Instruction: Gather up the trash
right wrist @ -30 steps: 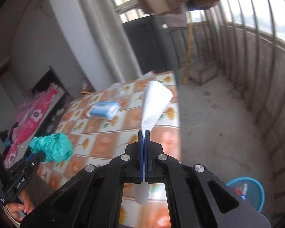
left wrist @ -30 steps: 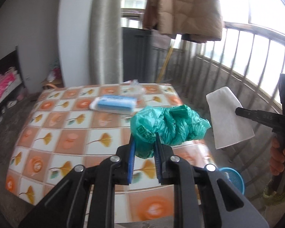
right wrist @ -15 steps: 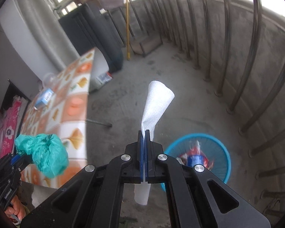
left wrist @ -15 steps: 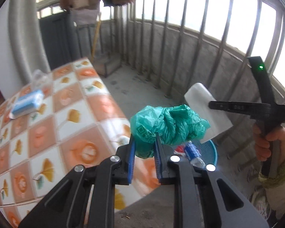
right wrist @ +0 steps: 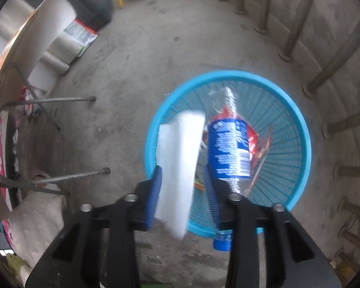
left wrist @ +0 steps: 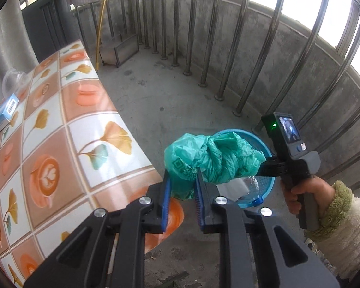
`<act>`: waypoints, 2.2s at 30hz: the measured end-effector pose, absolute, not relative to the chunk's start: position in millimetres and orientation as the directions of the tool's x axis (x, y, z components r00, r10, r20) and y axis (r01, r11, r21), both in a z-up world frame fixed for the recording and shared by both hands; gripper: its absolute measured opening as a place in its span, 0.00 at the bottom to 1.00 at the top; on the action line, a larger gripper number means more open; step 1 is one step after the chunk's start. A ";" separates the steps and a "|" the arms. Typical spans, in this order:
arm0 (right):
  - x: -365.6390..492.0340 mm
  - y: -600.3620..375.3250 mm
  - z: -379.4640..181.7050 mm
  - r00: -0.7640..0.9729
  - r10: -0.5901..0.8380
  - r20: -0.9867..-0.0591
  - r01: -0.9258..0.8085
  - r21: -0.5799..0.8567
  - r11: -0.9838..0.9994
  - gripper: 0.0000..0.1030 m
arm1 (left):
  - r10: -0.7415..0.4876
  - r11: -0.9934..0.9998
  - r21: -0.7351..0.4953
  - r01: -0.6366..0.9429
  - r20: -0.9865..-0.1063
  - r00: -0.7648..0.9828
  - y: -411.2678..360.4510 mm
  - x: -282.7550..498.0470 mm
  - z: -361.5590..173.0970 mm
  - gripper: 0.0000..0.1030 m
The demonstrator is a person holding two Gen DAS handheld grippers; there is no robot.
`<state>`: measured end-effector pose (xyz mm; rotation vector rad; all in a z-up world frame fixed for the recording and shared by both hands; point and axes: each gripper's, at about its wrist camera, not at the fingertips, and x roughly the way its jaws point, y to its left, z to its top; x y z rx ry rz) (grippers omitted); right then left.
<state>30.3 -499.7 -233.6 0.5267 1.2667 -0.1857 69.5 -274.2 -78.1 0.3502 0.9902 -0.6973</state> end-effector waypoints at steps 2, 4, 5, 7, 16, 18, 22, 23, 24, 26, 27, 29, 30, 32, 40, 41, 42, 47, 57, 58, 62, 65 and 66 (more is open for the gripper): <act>27.3 -509.2 -227.3 0.352 0.171 -0.920 0.432 0.322 0.843 0.45 | -0.367 0.727 -0.040 0.686 -0.867 0.338 -282.2 72.6 -85.9 0.17; 23.8 -524.2 -216.9 0.410 0.179 -0.894 0.451 0.369 0.812 0.48 | -0.355 0.722 -0.047 0.691 -0.882 0.311 -291.8 75.3 -94.4 0.17; 22.6 -530.2 -210.8 0.433 0.179 -0.883 0.455 0.386 0.802 0.48 | -0.343 0.719 -0.046 0.694 -0.892 0.296 -299.1 78.1 -99.2 0.17; 21.8 -539.4 -198.5 0.473 0.153 -0.868 0.468 0.395 0.790 0.50 | -0.326 0.711 -0.048 0.701 -0.907 0.268 -313.1 81.1 -107.8 0.17; 13.0 -564.8 -178.1 0.556 0.124 -0.822 0.507 0.454 0.733 0.52 | -0.233 0.539 0.080 0.838 -0.942 0.240 -385.0 53.7 -148.5 0.49; 14.5 -563.9 -177.1 0.554 0.124 -0.823 0.501 0.449 0.739 0.52 | -0.275 0.559 0.051 0.828 -0.930 0.243 -376.4 54.3 -138.6 0.53; 19.0 -556.5 -179.7 0.541 0.133 -0.830 0.484 0.437 0.759 0.52 | -0.382 0.612 -0.011 0.791 -0.880 0.283 -347.8 64.8 -95.7 0.54; 20.6 -553.1 -179.6 0.538 0.140 -0.831 0.476 0.437 0.763 0.52 | -0.400 0.623 -0.021 0.782 -0.868 0.295 -343.9 67.9 -86.4 0.54; 21.3 -550.7 -177.8 0.538 0.142 -0.831 0.471 0.435 0.767 0.52 | -0.421 0.635 -0.036 0.772 -0.853 0.307 -335.4 70.8 -75.2 0.55; 24.5 -543.7 -171.9 0.544 0.143 -0.827 0.450 0.431 0.782 0.52 | -0.475 0.660 -0.081 0.747 -0.816 0.331 -310.9 77.4 -50.3 0.59; 26.8 -538.9 -166.3 0.551 0.145 -0.822 0.433 0.429 0.793 0.53 | -0.495 0.672 -0.100 0.734 -0.798 0.345 -298.7 79.6 -40.3 0.61; 30.1 -531.6 -158.1 0.565 0.143 -0.813 0.406 0.425 0.809 0.57 | -0.532 0.704 -0.144 0.696 -0.756 0.382 -266.8 85.1 -20.5 0.65; 32.7 -526.6 -152.4 0.575 0.144 -0.806 0.390 0.424 0.817 0.59 | -0.536 0.727 -0.157 0.668 -0.737 0.411 -248.5 89.0 -11.9 0.66; 39.2 -517.9 -140.3 0.592 0.155 -0.791 0.356 0.429 0.830 0.60 | -0.528 0.768 -0.170 0.617 -0.714 0.460 -217.4 99.5 -0.2 0.66; 81.7 -457.5 -56.5 0.691 0.215 -0.690 0.142 0.421 0.896 0.66 | -0.400 0.914 -0.240 0.326 -0.662 0.634 -75.2 133.5 19.7 0.68; 89.2 -447.4 -46.9 0.699 0.227 -0.678 0.109 0.415 0.903 0.66 | -0.385 0.923 -0.256 0.288 -0.665 0.640 -57.6 137.4 19.7 0.68; 97.0 -434.8 -36.7 0.706 0.244 -0.665 0.073 0.410 0.909 0.66 | -0.367 0.930 -0.272 0.247 -0.665 0.651 -40.2 140.6 19.4 0.68; 144.2 -359.5 3.2 0.701 0.357 -0.618 -0.133 0.378 0.916 0.69 | -0.334 0.931 -0.339 0.134 -0.646 0.686 17.1 148.3 18.1 0.69; 298.3 -228.0 29.2 0.618 0.484 -0.620 -0.302 0.380 0.874 0.82 | -0.290 0.913 -0.409 -0.004 -0.654 0.699 75.6 161.6 -5.1 0.73; 318.1 -219.1 28.6 0.619 0.465 -0.633 -0.281 0.374 0.884 0.82 | -0.292 0.910 -0.414 -0.010 -0.660 0.692 80.3 164.2 -9.9 0.73; 389.6 -196.9 12.7 0.592 0.420 -0.688 -0.183 0.392 0.901 0.82 | -0.293 0.901 -0.433 -0.032 -0.660 0.692 97.6 175.1 -19.1 0.73; 428.8 -188.6 -7.5 0.554 0.403 -0.729 -0.100 0.423 0.901 0.82 | -0.277 0.895 -0.442 -0.056 -0.651 0.706 112.1 184.2 -19.2 0.73; 437.3 -186.1 -14.3 0.540 0.417 -0.731 -0.088 0.444 0.892 0.82 | -0.276 0.894 -0.445 -0.058 -0.647 0.711 115.9 187.2 -19.0 0.73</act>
